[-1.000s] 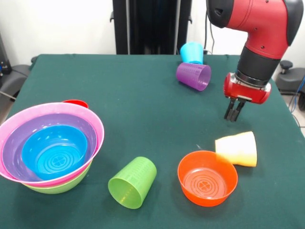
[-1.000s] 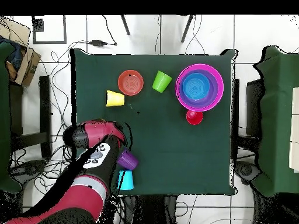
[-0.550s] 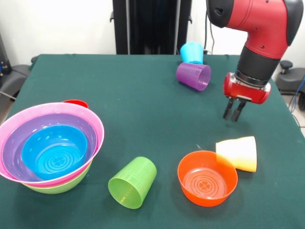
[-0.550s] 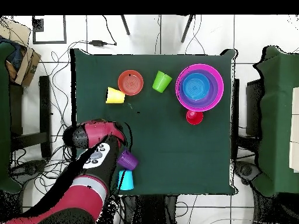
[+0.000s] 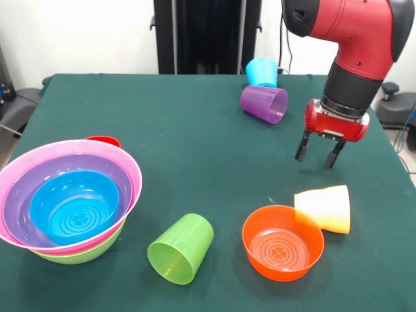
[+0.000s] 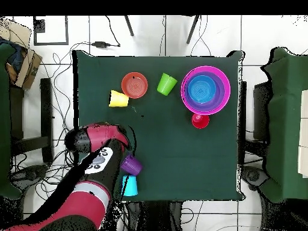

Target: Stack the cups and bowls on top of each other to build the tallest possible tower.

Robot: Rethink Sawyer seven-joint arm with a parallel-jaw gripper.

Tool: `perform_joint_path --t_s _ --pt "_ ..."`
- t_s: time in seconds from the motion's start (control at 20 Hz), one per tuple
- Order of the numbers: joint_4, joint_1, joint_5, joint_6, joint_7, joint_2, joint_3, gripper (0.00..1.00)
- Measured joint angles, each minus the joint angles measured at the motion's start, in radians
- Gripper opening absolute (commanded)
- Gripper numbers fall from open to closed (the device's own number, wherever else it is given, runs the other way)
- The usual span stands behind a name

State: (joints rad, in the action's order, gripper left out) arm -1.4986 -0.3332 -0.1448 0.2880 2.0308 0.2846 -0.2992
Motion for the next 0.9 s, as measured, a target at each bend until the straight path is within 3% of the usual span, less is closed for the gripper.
perform_joint_path --t_s 0.45,0.9 --pt "0.049 0.0 -0.005 0.003 0.0 -0.006 0.0 1.0" --pt "0.159 -0.001 -0.025 0.073 0.0 -0.026 -0.001 1.0"
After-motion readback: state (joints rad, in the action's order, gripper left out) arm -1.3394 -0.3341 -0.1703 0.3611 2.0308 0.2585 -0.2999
